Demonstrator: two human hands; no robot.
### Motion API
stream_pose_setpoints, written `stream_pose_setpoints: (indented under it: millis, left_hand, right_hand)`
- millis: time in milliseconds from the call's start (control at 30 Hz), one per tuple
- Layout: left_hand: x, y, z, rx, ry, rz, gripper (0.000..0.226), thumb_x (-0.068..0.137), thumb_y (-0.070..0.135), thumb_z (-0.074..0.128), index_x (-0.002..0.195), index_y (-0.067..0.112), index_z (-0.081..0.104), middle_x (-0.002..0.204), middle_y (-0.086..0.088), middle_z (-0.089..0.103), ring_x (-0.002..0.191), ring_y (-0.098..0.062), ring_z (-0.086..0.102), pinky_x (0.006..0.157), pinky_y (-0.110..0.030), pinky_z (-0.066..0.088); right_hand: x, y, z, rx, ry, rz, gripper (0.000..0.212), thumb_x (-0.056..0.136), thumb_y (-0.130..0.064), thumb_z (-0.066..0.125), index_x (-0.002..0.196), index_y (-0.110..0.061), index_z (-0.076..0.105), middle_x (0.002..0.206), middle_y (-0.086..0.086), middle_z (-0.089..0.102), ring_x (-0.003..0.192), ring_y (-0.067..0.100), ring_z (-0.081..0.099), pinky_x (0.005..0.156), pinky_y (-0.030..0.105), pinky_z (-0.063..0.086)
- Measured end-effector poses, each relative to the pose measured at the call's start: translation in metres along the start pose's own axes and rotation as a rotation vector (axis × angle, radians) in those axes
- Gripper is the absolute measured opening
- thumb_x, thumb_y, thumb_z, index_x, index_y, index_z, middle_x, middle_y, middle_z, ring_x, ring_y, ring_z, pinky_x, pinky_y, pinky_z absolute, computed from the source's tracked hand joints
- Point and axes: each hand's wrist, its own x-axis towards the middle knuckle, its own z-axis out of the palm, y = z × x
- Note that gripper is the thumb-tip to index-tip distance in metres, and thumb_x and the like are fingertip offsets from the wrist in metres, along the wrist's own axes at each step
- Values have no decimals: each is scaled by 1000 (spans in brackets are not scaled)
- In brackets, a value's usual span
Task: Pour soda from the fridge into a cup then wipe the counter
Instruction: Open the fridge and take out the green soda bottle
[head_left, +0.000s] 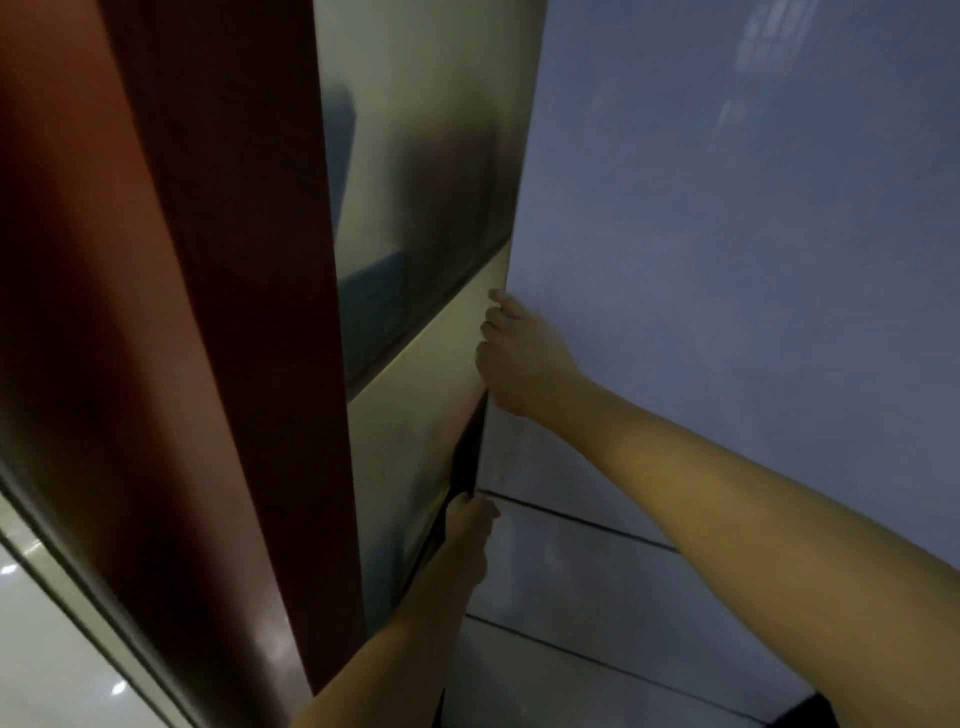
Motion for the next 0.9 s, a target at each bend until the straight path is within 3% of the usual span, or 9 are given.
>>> stream_pose_setpoints:
  millis: [100,167,233,300,367,533,633,767,900]
  left_hand:
    - [21,-11,0,-45,19,-25,58,77,-9,45,134,-6,45,129,-26,55,117,-45,53,81,-39,42]
    - [25,-14,1,-32,59,-30,63,76,-10,44,139,-10,38,136,-33,49,123,-50,48,91,-45,45]
    - [25,-15,-1,-36,61,-16,49,74,-10,45,122,-19,49,122,-35,56,110,-51,55,82,-42,46]
    - [17,-13,-2,-23,49,22,9,70,-10,44,69,-11,53,78,-23,55,75,-37,53,67,-35,36]
    - [13,-11,-2,-12,37,56,22,75,-16,40,57,-3,38,62,-10,41,59,-24,38,59,-28,29]
    - [2,-15,-10,141,-10,206,22,85,-15,34,73,-6,50,60,-4,51,51,-14,47,43,-17,35]
    - [-19,-26,-18,229,-18,305,29,90,-4,43,111,1,62,87,-2,65,76,-18,62,53,-20,45]
    - [-62,-36,-33,273,35,436,28,90,-11,43,105,-4,66,92,-9,69,81,-16,62,71,-29,58]
    - [-129,-47,-44,316,79,449,29,93,-1,45,114,6,64,106,-7,67,99,-26,64,77,-35,52]
  right_hand:
    - [5,-14,4,-198,-182,10,35,90,-38,57,118,-18,64,135,8,53,133,30,35,120,49,1]
    - [7,-22,8,-259,-230,47,40,86,-41,64,120,-19,64,135,7,52,130,30,35,118,48,8]
    - [9,-27,11,-282,-227,78,45,81,-42,70,119,-18,64,132,7,53,127,31,36,116,46,12]
    - [8,-28,14,-304,-222,95,51,79,-42,72,122,-17,63,134,7,52,129,32,35,117,46,12]
    - [6,-30,13,-312,-211,103,49,81,-40,71,123,-15,62,134,8,51,129,32,34,117,45,13]
    - [-19,-42,0,-257,-82,84,35,89,-34,63,116,-11,65,130,10,51,128,33,34,116,42,19]
    - [-42,-47,-14,-283,-75,25,42,92,-37,57,125,-11,60,143,10,44,137,35,26,119,45,11]
    - [-77,-58,-47,-272,-103,-36,48,94,-37,53,134,-11,52,153,13,31,143,35,15,118,46,1]
    - [-129,-70,-74,-68,18,-28,41,99,-22,38,133,-3,51,152,17,31,143,35,16,120,42,4]
